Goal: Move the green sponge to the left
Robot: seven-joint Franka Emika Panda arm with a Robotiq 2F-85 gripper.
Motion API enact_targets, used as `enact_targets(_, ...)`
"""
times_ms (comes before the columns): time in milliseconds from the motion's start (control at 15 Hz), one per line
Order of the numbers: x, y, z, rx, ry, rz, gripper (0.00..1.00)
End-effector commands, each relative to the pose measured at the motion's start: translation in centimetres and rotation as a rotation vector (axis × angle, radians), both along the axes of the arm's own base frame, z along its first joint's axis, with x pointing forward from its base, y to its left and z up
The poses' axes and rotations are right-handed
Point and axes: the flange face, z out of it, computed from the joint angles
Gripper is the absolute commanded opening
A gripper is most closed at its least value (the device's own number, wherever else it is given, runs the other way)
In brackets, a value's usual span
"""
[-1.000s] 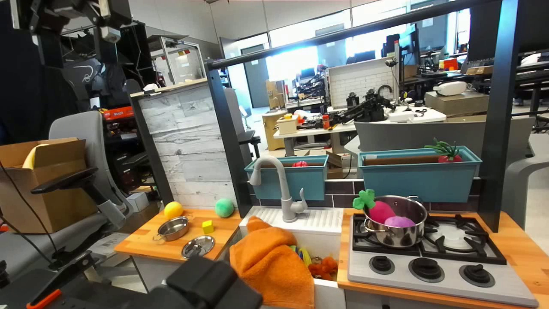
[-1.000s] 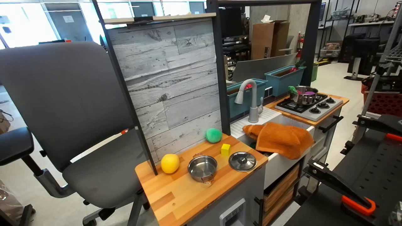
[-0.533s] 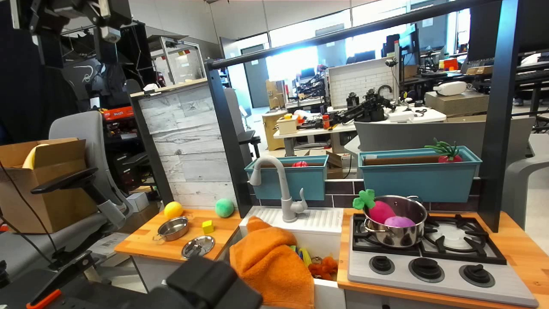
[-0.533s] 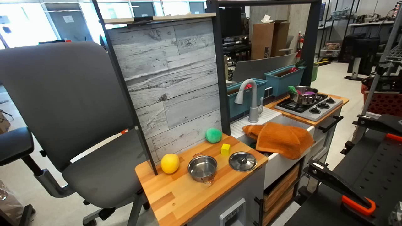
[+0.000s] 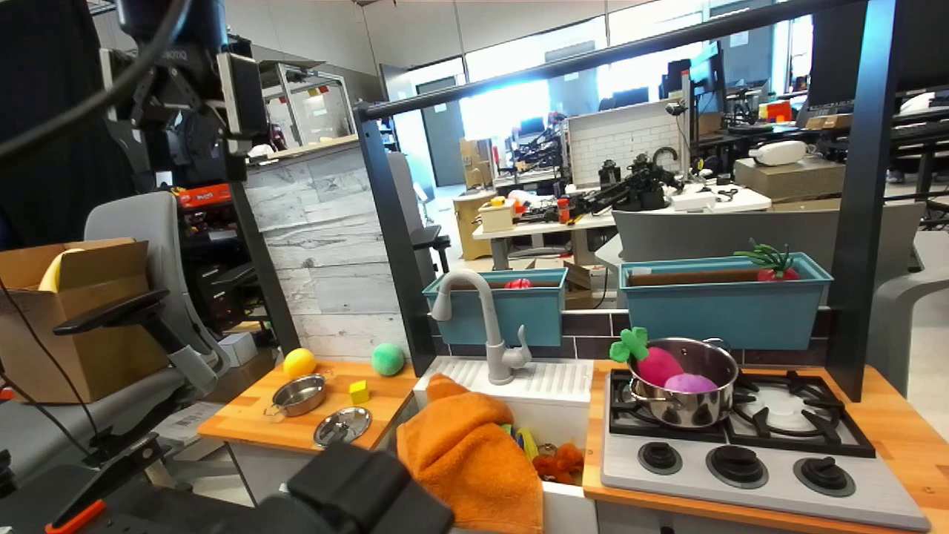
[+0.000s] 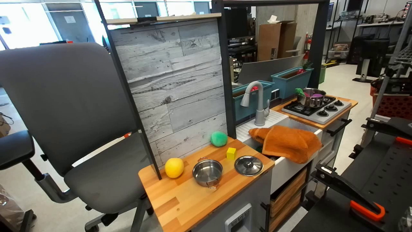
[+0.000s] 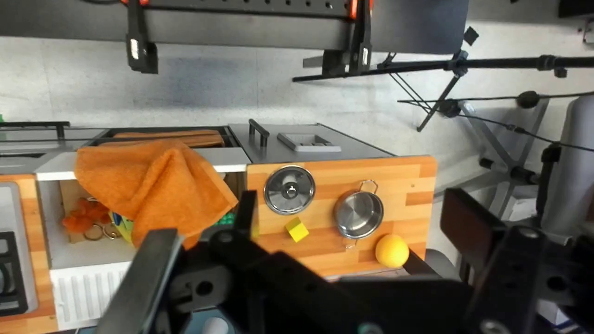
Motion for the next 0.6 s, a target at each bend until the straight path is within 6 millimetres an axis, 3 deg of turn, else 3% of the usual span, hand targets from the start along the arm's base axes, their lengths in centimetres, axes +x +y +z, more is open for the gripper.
enact_targets(0, 3.3, 2.8, -3.2, 0.063, -0.058, -0.046, 1.0)
enact_targets(267, 6.8, 6.4, -7.4, 0.095, -0.175, -0.107, 1.0)
enact_targets(533, 11.0, 9.2, -10.4, 0.099, -0.312, -0.186, 1.0)
